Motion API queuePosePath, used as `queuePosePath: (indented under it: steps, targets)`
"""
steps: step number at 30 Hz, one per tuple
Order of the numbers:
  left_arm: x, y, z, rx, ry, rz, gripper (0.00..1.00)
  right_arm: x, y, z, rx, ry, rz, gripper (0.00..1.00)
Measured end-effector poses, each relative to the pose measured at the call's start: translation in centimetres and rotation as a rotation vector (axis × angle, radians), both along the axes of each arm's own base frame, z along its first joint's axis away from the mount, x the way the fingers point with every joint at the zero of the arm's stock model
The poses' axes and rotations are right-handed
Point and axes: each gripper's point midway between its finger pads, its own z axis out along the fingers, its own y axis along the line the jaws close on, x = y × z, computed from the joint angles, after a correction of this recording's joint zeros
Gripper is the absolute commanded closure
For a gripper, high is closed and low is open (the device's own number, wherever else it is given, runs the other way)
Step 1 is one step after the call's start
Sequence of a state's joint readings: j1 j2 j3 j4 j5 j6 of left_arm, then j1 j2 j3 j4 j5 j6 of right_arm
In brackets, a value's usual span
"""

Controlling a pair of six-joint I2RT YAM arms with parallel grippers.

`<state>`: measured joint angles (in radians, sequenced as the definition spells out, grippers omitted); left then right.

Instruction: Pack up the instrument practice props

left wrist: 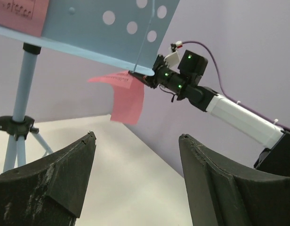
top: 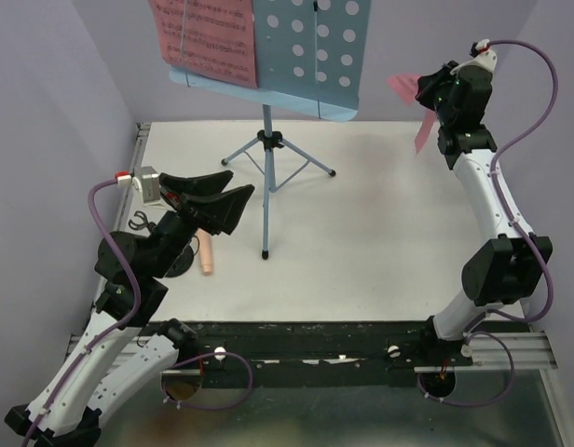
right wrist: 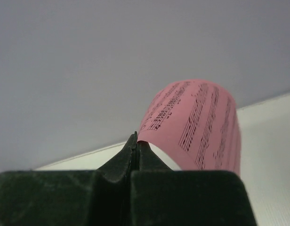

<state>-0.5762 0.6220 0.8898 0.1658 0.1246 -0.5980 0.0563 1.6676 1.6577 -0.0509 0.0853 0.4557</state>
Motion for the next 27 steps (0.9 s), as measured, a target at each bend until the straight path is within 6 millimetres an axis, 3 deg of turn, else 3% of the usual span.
queuePosePath:
  steps: [3,5,7,12,14,16,23,27]
  targets:
    - [-0.1,0.3,-1.7,0.011,0.028,0.010,0.19,-0.1,1.1,0.0,0.002,-0.038,0.063,0.99]
    - [0.0,0.3,-2.7,0.018,0.047,0.010,0.19,-0.4,1.8,-3.5,0.016,0.005,0.101,0.99]
    - [0.2,0.1,-4.2,0.030,0.081,0.006,0.19,-1.0,2.5,-9.3,0.043,0.109,0.127,0.99]
    - [0.5,-0.2,-7.0,0.056,0.152,0.000,0.19,-5.2,3.3,-27.4,0.112,0.504,0.145,0.99]
    - [0.4,-0.2,-7.9,0.061,0.176,-0.003,0.19,-6.6,3.5,-31.0,0.131,0.606,0.147,0.99]
    - [0.3,-0.2,-8.4,0.059,0.190,-0.006,0.19,-7.4,3.6,-32.5,0.145,0.658,0.149,0.99]
    - [0.6,-0.5,-10.8,0.057,0.256,-0.017,0.19,-6.0,3.3,-30.5,0.138,0.640,0.138,1.00]
    - [0.7,-0.6,-11.1,0.056,0.271,-0.019,0.19,-5.6,1.4,-30.5,0.107,0.682,0.084,0.99]
